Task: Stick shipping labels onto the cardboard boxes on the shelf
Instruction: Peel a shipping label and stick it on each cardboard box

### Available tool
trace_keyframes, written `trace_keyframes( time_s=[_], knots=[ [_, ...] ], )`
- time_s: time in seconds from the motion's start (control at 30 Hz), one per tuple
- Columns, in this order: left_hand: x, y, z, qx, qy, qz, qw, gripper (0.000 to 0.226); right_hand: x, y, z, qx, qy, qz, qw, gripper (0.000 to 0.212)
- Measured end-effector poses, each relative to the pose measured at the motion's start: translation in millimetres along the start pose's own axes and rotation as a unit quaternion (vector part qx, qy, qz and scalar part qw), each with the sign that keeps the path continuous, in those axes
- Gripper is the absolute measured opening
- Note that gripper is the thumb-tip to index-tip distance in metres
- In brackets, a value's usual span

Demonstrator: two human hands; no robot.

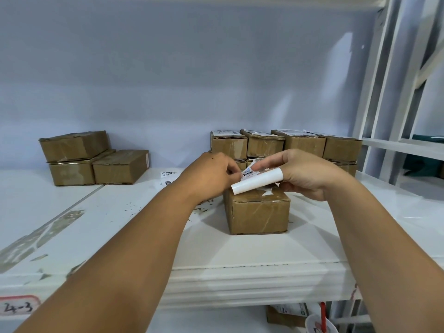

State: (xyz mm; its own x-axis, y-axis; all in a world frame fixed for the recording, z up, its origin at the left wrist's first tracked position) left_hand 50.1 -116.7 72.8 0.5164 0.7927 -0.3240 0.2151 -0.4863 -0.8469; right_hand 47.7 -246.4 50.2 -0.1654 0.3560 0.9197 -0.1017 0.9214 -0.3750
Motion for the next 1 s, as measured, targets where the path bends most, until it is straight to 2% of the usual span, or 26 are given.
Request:
trace_keyframes(
  time_s=[0.13, 0.27, 0.47, 0.63, 0.83, 1.0],
  knots=[
    [1, 0, 0, -0.002, -0.001, 0.004, 1.000, 0.019, 1, 4, 4, 0.025, 0.001, -0.019, 1.000, 0.033],
    [-2, 0, 0, -0.003, 0.012, 0.001, 1.000, 0.021, -3, 10, 3, 0.063, -0.009, 0.059, 0.996, 0.048],
    [-4, 1, 1, 0.008, 0.023, 0.015, 1.000, 0.024, -8, 4, -4, 0.051, 0.001, 0.091, 0.995, 0.026],
    [-1, 5, 0, 0.023, 0.019, 0.036, 0.999, 0.025, -13, -8, -13, 0.000, -0.003, 0.047, 0.999, 0.010],
    [-4, 13, 1, 0.067, 0.024, 0.098, 0.993, 0.020, -29, -7, -19, -0.006, 0.034, 0.023, 0.999, 0.015],
    [-23, 15, 8, 0.105, 0.064, 0.194, 0.973, 0.019, -33, -5, -24, -0.011, 0.035, 0.020, 0.999, 0.022]
  ],
)
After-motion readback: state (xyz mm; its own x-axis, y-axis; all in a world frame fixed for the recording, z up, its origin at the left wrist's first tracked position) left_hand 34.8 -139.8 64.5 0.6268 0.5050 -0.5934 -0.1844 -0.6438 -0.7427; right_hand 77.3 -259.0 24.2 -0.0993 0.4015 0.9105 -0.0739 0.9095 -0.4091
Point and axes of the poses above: each hand's wrist, its own z-axis away from the middle knuckle, its own y-axis out of the palm, x = y × z, the point moved 10 cm from there along -z, towards the middle knuckle, and after that the axes turned 1 degree about x, right-handed, at the moved point
